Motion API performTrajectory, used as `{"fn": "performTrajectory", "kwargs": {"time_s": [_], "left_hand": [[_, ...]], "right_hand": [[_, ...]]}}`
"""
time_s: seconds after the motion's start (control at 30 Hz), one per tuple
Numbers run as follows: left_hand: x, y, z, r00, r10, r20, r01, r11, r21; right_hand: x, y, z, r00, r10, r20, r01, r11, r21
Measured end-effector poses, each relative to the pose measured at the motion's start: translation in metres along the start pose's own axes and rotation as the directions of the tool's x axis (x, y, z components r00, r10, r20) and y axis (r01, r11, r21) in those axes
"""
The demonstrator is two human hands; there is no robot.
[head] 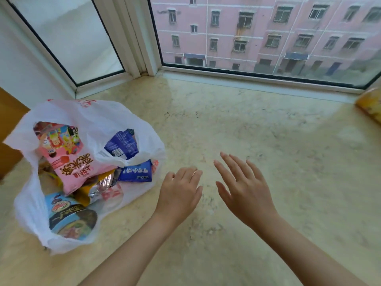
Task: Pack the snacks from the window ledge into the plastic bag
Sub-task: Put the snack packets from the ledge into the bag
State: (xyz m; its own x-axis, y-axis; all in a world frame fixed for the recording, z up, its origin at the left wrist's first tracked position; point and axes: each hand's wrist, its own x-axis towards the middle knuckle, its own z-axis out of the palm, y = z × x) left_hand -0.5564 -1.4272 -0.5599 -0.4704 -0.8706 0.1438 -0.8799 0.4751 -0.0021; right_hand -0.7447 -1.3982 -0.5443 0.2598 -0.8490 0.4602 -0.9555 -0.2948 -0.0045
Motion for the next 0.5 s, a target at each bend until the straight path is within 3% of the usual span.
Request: {"fn": "performTrajectory", "kwargs": {"time_s": [0.17,0.5], "left_hand": [[0.023,0.046,-0.002,1.000,0.011,0.011,-0.010,1.000,-0.025],[0.058,0.169,0.011,0.983,0.180,0.042,-0.178,0.983,-0.050]], "right_hand": [[-0.035,0.041,-0.013,0.994,0.107,0.030,-0.107,0.994,-0.009],[-0.136,0.137,-0.044,0.953,0.299,0.054,-0.291,0.950,-0.113]]}}
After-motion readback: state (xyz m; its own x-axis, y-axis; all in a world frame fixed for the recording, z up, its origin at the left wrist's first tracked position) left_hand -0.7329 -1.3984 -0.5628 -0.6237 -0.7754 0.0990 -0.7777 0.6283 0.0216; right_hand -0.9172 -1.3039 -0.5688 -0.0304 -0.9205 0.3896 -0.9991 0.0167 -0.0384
